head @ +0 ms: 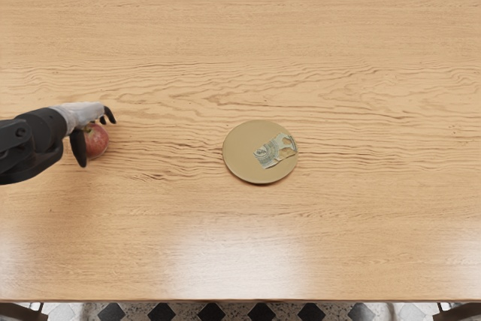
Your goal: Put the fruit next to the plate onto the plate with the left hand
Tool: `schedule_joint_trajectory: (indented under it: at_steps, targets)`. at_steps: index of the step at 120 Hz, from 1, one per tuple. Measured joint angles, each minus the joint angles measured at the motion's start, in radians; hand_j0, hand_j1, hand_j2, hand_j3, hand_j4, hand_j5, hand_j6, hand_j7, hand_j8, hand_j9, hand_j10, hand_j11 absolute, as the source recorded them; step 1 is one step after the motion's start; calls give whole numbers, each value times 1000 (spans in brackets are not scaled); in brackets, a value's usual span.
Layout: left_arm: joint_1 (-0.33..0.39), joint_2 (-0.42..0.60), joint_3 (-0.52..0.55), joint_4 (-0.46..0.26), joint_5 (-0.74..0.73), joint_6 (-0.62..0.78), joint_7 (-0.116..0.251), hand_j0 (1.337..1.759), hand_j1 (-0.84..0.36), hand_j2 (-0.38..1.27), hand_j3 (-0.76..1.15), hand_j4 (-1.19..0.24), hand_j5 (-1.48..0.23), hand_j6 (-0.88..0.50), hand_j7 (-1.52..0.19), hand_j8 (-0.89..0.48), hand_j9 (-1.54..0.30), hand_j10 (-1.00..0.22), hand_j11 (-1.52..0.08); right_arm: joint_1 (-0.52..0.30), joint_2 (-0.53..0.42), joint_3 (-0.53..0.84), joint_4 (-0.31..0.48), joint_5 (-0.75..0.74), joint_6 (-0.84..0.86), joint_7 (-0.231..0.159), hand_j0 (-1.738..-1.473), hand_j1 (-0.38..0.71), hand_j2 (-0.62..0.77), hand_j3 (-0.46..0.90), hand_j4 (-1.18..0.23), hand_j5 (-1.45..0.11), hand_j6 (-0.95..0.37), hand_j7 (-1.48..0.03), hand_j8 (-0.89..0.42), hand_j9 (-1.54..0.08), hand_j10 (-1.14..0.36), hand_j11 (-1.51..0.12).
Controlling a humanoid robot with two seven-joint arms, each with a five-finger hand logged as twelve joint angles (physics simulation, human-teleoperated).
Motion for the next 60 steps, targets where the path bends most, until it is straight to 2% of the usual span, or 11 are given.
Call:
schedule_joint_trajectory:
  at_steps: [48, 60]
  targets:
    - [0, 3, 0, -3, 0, 2, 0, 1658, -172, 116, 0, -451, -587, -452, -586, -452, -586, -451, -586, 0, 0, 0, -1, 0, 0, 0, -1658, -333, -3, 0, -13, -17, -13, -17, -13, -17, -13, -17]
    - [-1, 4, 0, -3, -1, 2, 0, 1657, -197, 162, 0, -490, -646, -442, -645, -413, -644, -490, -644, 0, 0, 0, -1, 0, 0, 0, -1658, -333, -3, 0, -13, -17, -13, -17, -13, -17, -13, -17]
